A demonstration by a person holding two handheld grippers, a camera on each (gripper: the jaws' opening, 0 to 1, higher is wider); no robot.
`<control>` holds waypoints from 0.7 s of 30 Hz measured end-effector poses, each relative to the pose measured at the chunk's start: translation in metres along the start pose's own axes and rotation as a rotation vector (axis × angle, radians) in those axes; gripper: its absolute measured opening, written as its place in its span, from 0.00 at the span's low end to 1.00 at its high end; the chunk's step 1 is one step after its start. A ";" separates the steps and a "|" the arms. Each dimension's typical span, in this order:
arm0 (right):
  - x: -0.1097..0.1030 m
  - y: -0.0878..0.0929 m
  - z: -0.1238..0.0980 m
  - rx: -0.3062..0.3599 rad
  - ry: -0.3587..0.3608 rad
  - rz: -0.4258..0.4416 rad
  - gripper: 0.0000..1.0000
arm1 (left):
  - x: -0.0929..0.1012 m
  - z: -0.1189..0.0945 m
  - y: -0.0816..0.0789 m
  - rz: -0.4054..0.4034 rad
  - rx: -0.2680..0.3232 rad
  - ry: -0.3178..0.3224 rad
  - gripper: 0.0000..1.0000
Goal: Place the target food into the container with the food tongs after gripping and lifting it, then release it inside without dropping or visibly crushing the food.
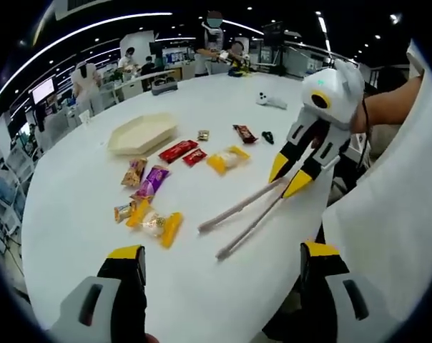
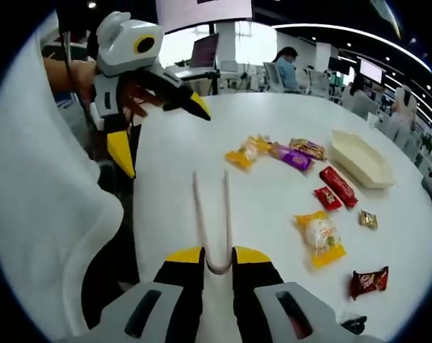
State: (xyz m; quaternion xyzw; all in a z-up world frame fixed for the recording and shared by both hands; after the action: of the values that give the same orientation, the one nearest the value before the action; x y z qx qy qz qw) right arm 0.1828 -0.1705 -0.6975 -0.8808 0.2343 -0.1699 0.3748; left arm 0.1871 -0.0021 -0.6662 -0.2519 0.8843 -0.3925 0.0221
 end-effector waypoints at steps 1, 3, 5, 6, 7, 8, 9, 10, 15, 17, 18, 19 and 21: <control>-0.001 -0.002 -0.002 0.012 0.004 -0.012 0.13 | 0.002 0.001 0.000 0.015 -0.009 0.006 0.88; 0.000 -0.005 -0.006 0.015 0.000 -0.012 0.13 | 0.003 0.002 -0.001 0.018 -0.010 0.013 0.87; 0.001 -0.008 -0.007 0.034 0.007 -0.027 0.13 | 0.005 0.004 -0.002 0.012 0.001 0.039 0.83; -0.001 -0.013 -0.011 0.048 -0.009 -0.012 0.13 | 0.005 0.005 -0.004 0.012 0.002 0.050 0.82; 0.000 -0.014 -0.012 0.051 -0.008 -0.011 0.13 | 0.005 0.005 -0.004 0.014 0.001 0.049 0.82; 0.002 -0.016 -0.014 0.058 0.003 -0.015 0.13 | 0.004 0.005 -0.006 0.026 -0.007 0.049 0.81; 0.004 -0.019 -0.016 0.066 0.014 -0.019 0.13 | 0.004 0.004 -0.007 0.038 -0.015 0.050 0.80; 0.008 -0.021 -0.017 0.073 0.025 -0.016 0.13 | 0.003 0.004 -0.009 0.052 -0.015 0.051 0.78; 0.013 -0.029 -0.022 0.098 0.024 -0.006 0.13 | 0.003 0.003 -0.012 0.077 -0.018 0.075 0.70; 0.013 -0.030 -0.023 0.100 0.021 -0.004 0.13 | 0.004 0.003 -0.012 0.092 -0.017 0.095 0.62; 0.013 -0.031 -0.023 0.102 0.022 -0.013 0.13 | 0.006 0.004 -0.012 0.104 -0.020 0.112 0.59; 0.013 -0.031 -0.023 0.102 0.020 -0.013 0.13 | 0.006 0.004 -0.011 0.113 -0.026 0.119 0.55; 0.013 -0.032 -0.024 0.105 0.019 -0.023 0.13 | 0.006 0.006 -0.010 0.139 -0.044 0.115 0.52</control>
State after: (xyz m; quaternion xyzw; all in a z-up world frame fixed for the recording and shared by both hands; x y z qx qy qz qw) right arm 0.1913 -0.1721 -0.6561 -0.8609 0.2183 -0.1947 0.4162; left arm 0.1872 -0.0145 -0.6626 -0.1674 0.9079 -0.3843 -0.0069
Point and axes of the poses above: the point that each gripper's makers call its tool centre point, and the gripper's own axes: z roughly forward along the fingers, x roughly to its right, y roughly out of its underside, the point moved 5 cm from there along -z, roughly backward along the fingers, and after that the axes turned 13 degrees about y, right-handed, at the moved point
